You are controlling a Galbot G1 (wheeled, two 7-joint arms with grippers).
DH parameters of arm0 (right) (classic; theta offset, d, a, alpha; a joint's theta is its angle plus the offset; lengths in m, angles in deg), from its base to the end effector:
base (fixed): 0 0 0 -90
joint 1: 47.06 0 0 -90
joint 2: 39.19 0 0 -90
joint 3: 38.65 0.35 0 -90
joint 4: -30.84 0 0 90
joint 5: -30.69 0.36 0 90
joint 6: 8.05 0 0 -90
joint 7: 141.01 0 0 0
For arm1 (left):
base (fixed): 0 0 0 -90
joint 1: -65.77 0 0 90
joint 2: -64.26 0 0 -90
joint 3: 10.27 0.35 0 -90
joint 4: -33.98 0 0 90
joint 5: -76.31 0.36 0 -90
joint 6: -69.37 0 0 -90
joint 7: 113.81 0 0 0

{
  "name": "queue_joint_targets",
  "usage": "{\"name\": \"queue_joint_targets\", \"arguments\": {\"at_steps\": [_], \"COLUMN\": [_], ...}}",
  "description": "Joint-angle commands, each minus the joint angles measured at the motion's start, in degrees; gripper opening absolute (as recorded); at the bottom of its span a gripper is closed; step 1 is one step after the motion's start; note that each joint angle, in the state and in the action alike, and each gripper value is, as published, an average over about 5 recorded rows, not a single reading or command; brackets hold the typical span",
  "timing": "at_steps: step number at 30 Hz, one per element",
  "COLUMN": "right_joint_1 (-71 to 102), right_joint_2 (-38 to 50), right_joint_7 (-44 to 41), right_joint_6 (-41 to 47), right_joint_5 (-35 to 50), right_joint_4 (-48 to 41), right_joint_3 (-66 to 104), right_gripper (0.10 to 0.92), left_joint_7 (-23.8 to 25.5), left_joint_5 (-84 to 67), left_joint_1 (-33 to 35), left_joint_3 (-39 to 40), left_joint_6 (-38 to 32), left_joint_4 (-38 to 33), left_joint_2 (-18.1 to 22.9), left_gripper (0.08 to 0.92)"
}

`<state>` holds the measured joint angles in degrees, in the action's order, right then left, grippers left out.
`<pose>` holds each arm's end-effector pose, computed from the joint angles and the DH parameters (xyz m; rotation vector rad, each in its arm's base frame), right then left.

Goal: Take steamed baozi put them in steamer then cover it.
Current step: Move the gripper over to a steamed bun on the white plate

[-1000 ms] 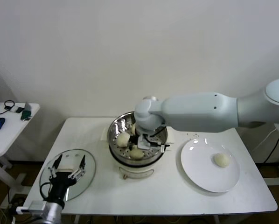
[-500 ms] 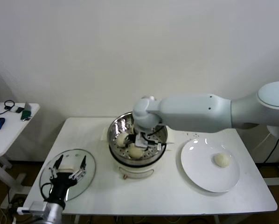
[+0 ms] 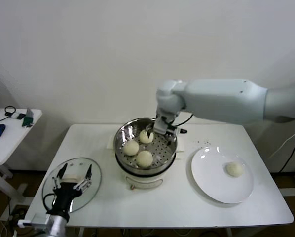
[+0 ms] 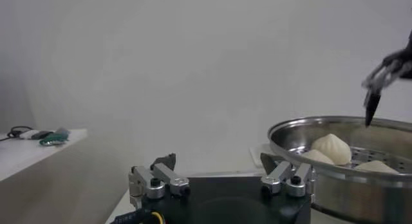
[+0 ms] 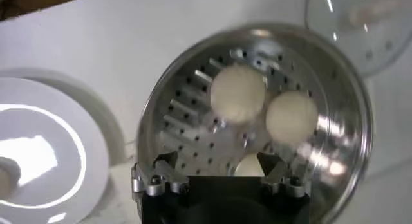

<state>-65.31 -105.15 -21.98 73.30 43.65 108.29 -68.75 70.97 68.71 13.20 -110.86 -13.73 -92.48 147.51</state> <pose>0.5442 0.1032 -0.0061 1.7852 -0.7212 2.0969 0.1477 0.0688 -0.2753 -0.0030 -3.0163 -0.0943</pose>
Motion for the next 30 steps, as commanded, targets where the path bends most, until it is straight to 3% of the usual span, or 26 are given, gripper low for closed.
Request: {"name": "queue_joint_targets", "arguments": {"at_steps": [1,8,17,30], "right_joint_1": [-11.2,-10.1,2.6,25.6], "right_joint_2": [9.6,20.7,32.1,31.4], "right_joint_7": [-4.9,-4.1,-1.7,-0.7], "right_joint_6": [10.0,14.4,16.8,15.4], "right_joint_5": [20.9,20.2,9.8,-1.5], "right_joint_4": [-7.7,-6.8,-8.0,-15.1], "right_joint_3": [-8.6,-14.7,-9.4,8.6], "right_gripper": [0.823,0.823,0.823,0.823], "left_joint_7": [0.0,0.0,0.0,0.0], "left_joint_5": [0.1,-0.3,-0.5,0.1], "left_joint_1": [0.2,1.1,1.4,2.1], "left_joint_3": [0.1,0.2,0.1,-0.2], "left_joint_6": [-0.1,-0.7,-1.1,-1.6], "left_joint_4": [-0.3,-1.1,-0.8,0.3], "left_joint_2": [0.0,-0.4,0.0,0.5], "left_gripper": [0.823,0.823,0.823,0.823]}}
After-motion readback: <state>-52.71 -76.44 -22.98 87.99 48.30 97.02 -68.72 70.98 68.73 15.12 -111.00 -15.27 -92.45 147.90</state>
